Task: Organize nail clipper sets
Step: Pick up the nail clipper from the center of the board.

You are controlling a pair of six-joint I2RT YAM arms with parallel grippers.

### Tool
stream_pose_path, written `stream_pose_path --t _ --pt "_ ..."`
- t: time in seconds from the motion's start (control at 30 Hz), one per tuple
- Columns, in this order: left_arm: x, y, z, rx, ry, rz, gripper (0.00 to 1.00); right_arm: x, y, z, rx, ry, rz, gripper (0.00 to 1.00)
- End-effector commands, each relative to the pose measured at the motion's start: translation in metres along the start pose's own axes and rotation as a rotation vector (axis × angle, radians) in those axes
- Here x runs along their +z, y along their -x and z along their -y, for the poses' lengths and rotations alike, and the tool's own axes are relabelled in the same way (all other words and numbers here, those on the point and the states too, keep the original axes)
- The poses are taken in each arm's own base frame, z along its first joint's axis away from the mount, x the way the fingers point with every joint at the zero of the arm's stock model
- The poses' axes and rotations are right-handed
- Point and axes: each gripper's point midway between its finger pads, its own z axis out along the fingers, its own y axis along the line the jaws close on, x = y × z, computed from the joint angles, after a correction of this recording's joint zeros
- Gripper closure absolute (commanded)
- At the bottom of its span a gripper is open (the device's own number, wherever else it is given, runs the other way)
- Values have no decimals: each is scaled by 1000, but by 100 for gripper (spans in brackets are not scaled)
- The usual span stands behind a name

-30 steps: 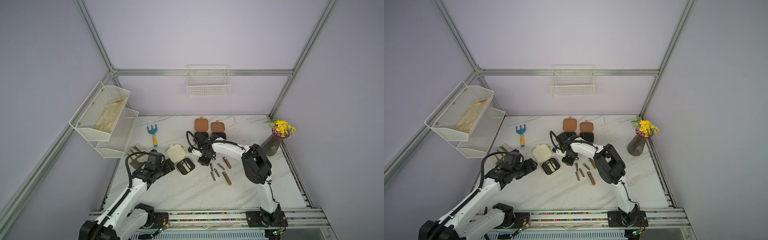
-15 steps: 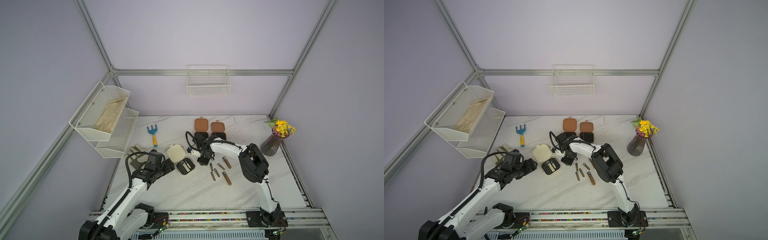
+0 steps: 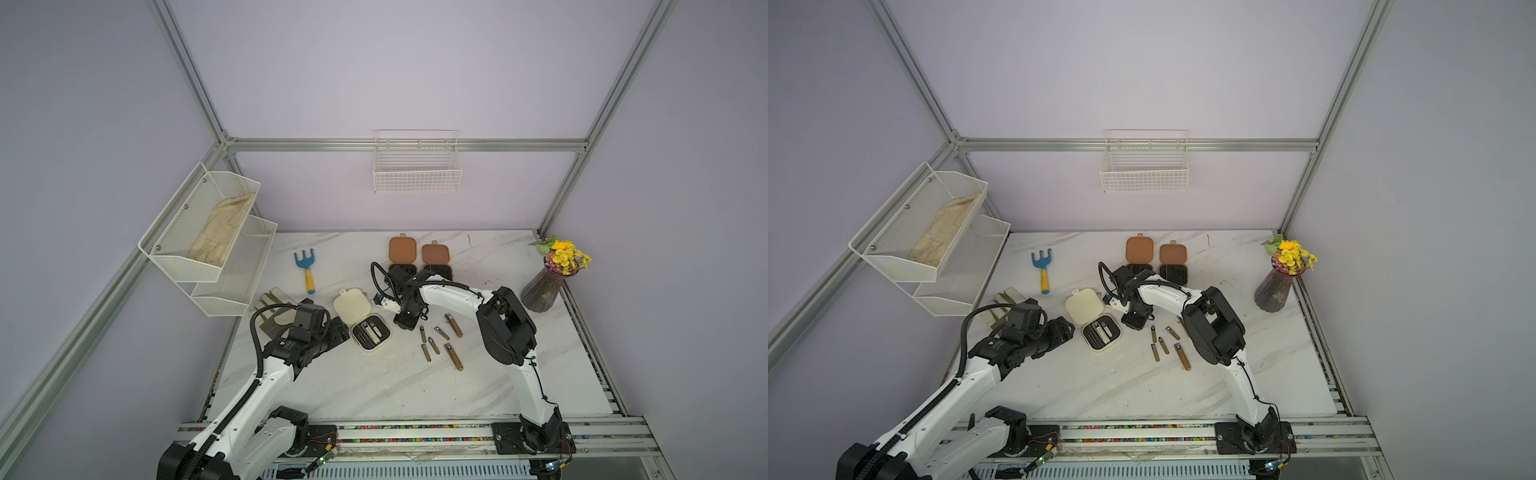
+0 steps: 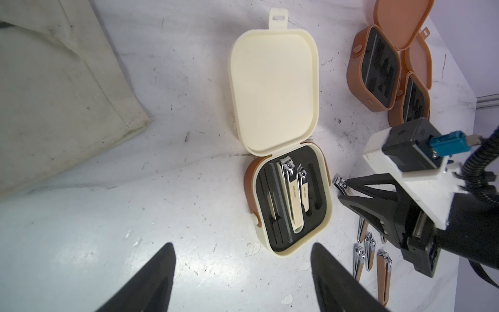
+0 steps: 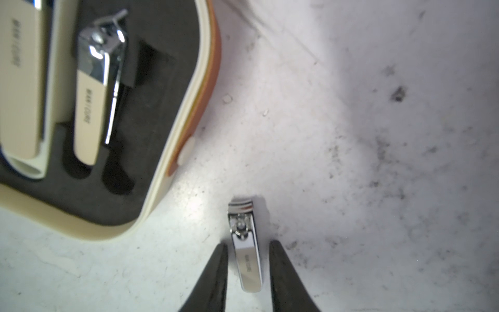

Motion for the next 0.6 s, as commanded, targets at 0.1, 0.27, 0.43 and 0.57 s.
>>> stream_pose_path --t 0.1,0.27,0.43,0.57 --pt "4 -10 -7 -6 2 -18 22 24 -14 -7 13 46 -66 71" --pt "4 -10 -7 -6 1 -19 22 25 -16 -7 19 47 -75 78" --pt "4 -10 -7 -6 3 -17 22 23 -16 -8 18 55 -72 89" --pt "4 -10 -7 -6 4 -16 22 9 -7 -5 41 33 -29 90"
